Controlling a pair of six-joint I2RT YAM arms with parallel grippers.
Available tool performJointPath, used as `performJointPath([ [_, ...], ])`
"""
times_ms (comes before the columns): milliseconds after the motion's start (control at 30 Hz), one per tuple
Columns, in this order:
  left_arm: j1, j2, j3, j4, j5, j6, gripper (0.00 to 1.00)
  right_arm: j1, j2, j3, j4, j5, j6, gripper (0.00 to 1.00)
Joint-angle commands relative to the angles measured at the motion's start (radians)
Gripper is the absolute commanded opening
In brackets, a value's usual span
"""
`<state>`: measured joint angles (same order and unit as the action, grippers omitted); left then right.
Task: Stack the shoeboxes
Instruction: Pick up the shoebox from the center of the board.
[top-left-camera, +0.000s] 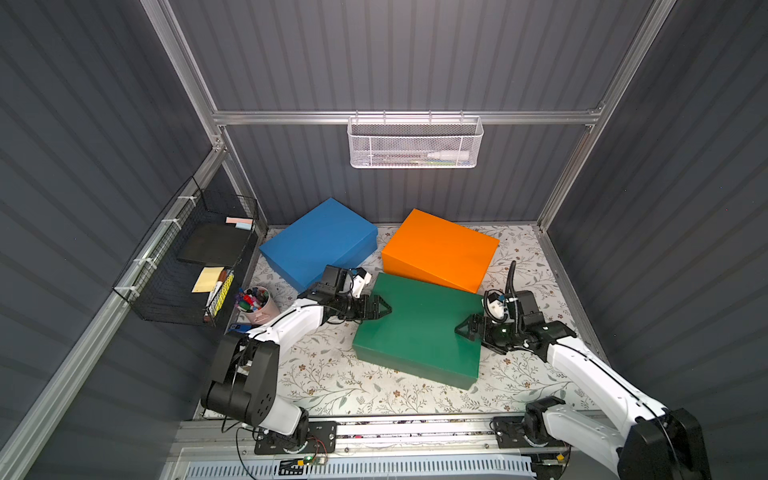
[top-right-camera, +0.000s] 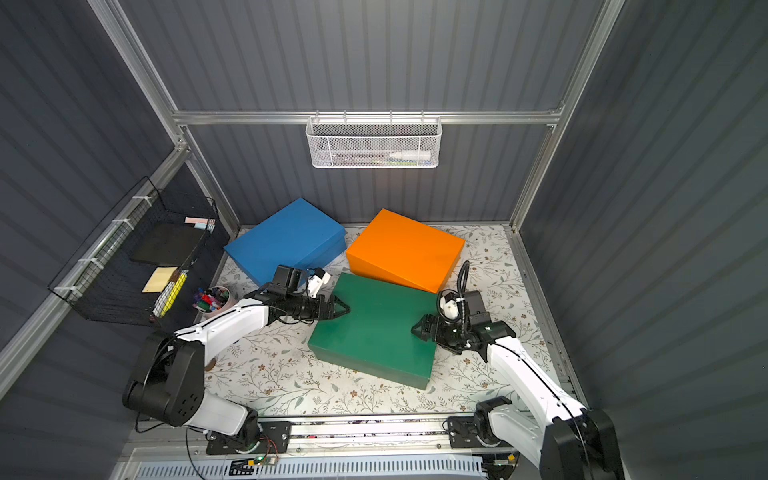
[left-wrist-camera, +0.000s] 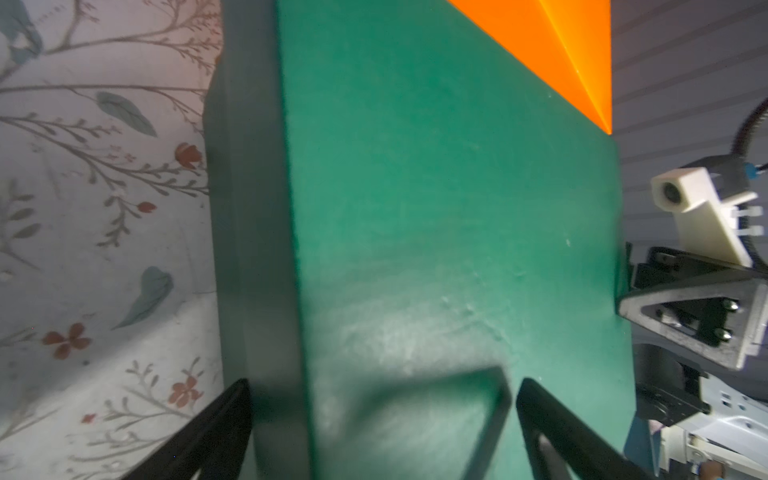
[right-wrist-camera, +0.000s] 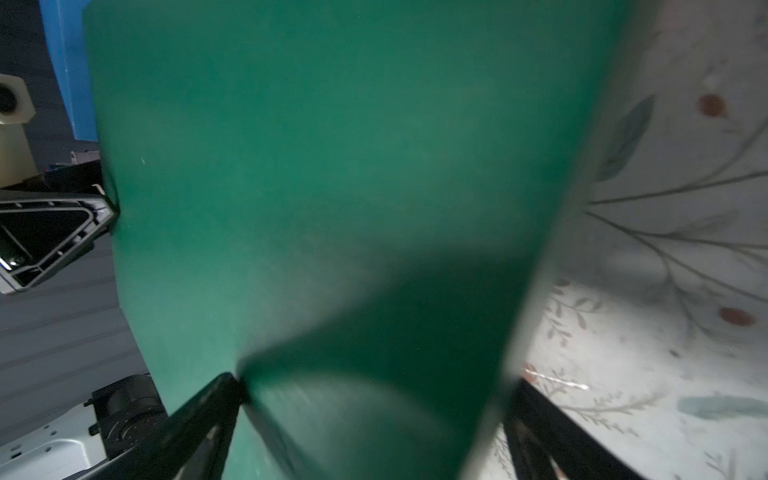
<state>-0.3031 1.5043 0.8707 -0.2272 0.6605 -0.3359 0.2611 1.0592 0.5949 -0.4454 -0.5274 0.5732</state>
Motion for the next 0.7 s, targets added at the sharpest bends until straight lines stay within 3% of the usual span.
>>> performJointPath([
  [0,-0.004,-0.021,-0.032,0.042,0.095,-0.043,1.00,0.013,0.019,0.006,0.064,-0.074,0.032,0.99],
  [467,-0.021,-0.228,0.015,0.023,0.119,-0.125,0.94,0.066,-0.193,0.063,-0.038,-0.103,0.201,0.95],
  [667,-0.070,-0.262,0.106,-0.017,0.086,-0.145,0.92,0.092,-0.255,0.153,-0.120,-0.069,0.243,0.92],
])
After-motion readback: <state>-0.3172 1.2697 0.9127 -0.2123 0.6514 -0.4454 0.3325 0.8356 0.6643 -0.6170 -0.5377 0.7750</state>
